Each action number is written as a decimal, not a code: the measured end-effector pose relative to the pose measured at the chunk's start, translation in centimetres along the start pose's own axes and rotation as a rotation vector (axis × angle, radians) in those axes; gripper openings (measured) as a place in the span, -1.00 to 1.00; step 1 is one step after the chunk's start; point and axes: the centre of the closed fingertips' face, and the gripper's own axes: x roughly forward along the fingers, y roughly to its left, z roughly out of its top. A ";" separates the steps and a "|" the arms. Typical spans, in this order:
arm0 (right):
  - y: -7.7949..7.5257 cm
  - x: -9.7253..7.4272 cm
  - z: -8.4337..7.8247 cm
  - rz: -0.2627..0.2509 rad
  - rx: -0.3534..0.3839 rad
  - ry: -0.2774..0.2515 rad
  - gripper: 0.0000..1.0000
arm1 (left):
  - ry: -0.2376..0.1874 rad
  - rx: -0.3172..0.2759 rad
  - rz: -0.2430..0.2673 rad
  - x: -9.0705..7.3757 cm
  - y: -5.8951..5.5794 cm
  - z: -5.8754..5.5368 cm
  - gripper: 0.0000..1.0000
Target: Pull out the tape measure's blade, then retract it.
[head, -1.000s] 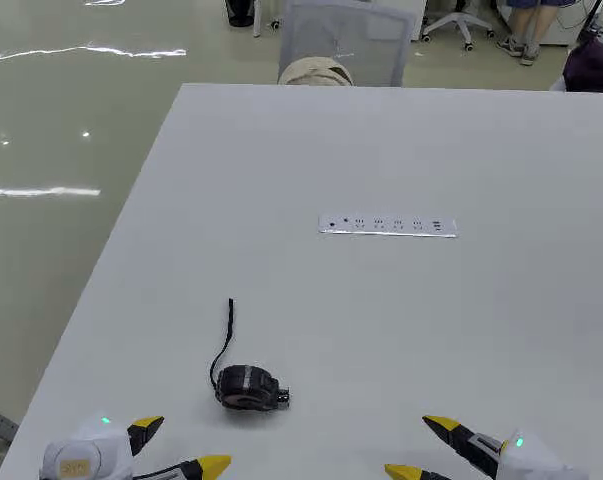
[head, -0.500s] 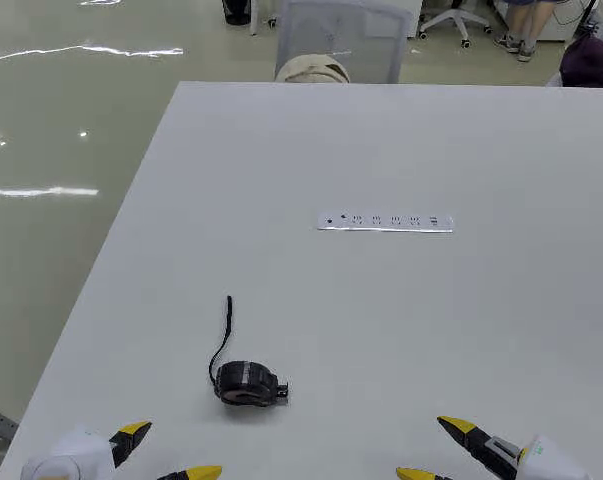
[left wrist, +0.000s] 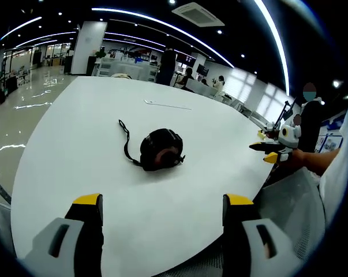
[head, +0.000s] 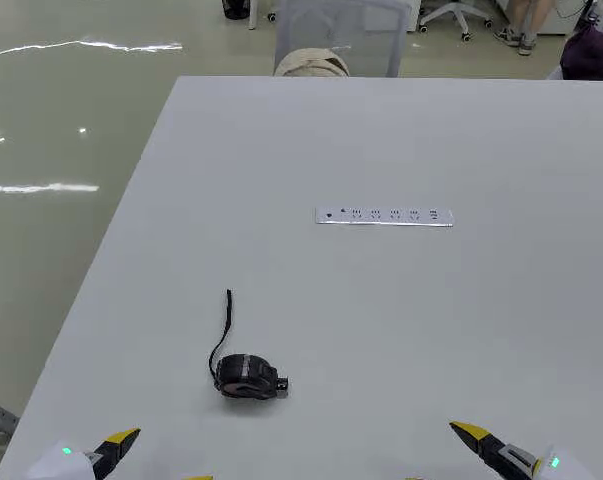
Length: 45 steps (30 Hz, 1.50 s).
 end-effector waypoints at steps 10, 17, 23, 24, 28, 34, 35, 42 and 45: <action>-0.2 -1.1 -0.4 -0.038 -0.051 0.009 0.28 | -0.018 0.017 -0.007 -0.4 -0.5 -0.1 0.68; 0.2 -1.5 -0.7 -0.046 -0.061 0.009 0.31 | -0.020 0.032 -0.009 -0.5 -1.0 -0.3 0.68; 0.4 -1.6 -0.9 -0.046 -0.065 0.007 0.31 | -0.024 0.040 0.005 -0.7 -1.1 -0.9 0.69; 0.5 -1.6 -0.8 -0.046 -0.063 0.006 0.31 | -0.023 0.040 0.006 -0.7 -1.0 -0.9 0.69; 0.6 -1.5 -0.9 -0.045 -0.071 0.002 0.31 | -0.033 0.028 0.014 -0.9 -1.0 -0.9 0.68; 0.6 -1.5 -0.8 -0.046 -0.071 -0.001 0.30 | -0.029 0.025 0.016 -0.8 -1.1 -1.1 0.68; 0.6 -1.5 -0.8 -0.046 -0.073 -0.001 0.30 | -0.029 0.026 0.015 -0.8 -1.0 -1.2 0.68; 0.6 -1.5 -0.8 -0.048 -0.072 -0.006 0.29 | -0.035 0.025 0.022 -0.8 -1.0 -0.7 0.68; 0.6 -1.5 -0.7 -0.048 -0.078 -0.007 0.29 | -0.035 0.026 0.023 -0.8 -1.0 -0.7 0.68</action>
